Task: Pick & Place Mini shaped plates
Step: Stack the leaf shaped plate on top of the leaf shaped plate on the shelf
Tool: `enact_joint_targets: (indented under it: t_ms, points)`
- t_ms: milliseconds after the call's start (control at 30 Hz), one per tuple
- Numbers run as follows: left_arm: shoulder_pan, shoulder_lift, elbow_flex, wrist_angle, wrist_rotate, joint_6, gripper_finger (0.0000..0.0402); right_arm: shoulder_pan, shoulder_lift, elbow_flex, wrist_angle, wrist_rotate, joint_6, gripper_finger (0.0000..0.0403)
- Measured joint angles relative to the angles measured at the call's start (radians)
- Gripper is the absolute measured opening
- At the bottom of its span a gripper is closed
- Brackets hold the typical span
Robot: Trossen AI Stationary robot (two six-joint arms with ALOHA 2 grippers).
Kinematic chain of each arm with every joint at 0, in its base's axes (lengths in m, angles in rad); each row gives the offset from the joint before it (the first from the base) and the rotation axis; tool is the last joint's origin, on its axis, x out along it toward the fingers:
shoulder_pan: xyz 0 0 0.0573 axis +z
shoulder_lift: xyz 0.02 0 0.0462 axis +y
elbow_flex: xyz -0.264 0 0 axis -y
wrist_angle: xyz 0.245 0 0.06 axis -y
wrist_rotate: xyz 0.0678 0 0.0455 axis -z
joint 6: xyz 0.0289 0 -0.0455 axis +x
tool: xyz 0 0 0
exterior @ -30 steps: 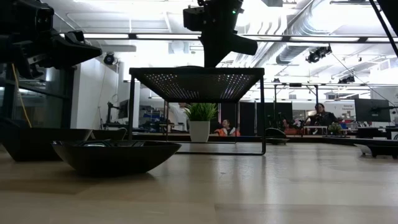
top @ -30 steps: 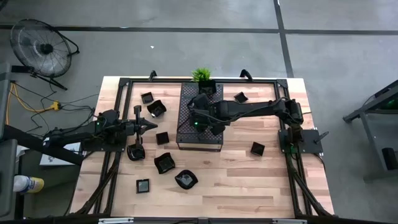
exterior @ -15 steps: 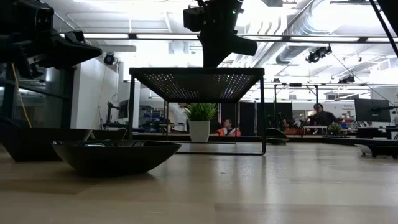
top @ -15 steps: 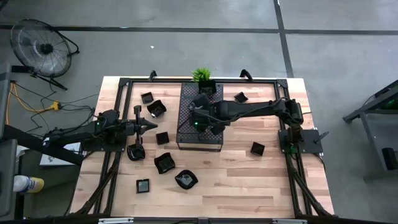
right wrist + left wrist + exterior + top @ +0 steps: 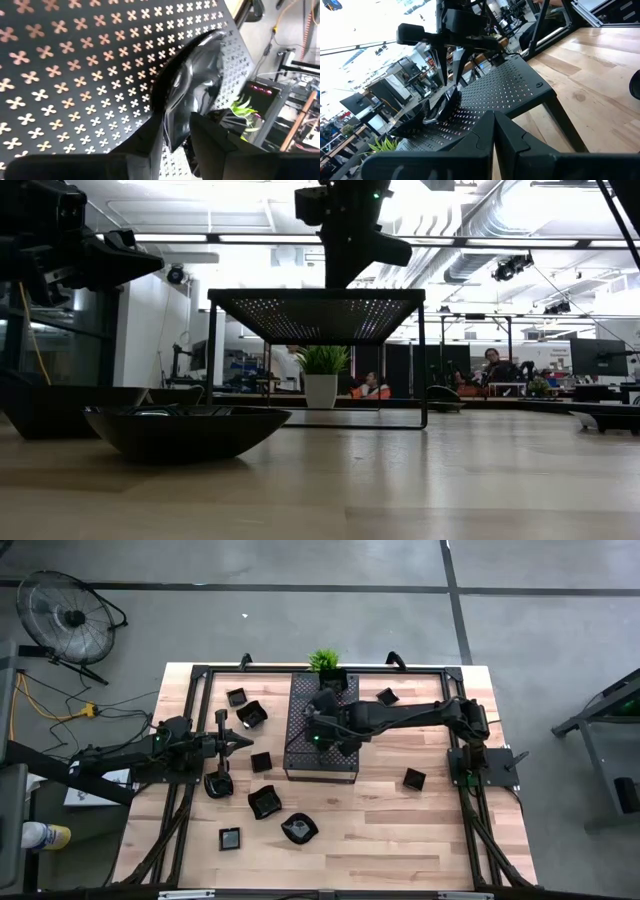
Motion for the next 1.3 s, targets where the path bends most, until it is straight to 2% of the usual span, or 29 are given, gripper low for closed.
enact_joint_targets:
  t_ms: [500,933,1300]
  points:
    - [0.000,0.000,0.000,0.000,0.000,0.000,0.0001,0.028,-0.012,0.000,-0.004,0.010,0.083,0.0090]
    - [0.000,0.000,0.000,0.000,0.000,0.000,0.0001,0.166,-0.022,0.000,-0.037,0.008,0.343,0.0090]
    - [0.000,0.000,0.000,0.000,0.000,0.000,0.0001,0.299,-0.022,0.000,-0.047,-0.019,0.467,0.0090]
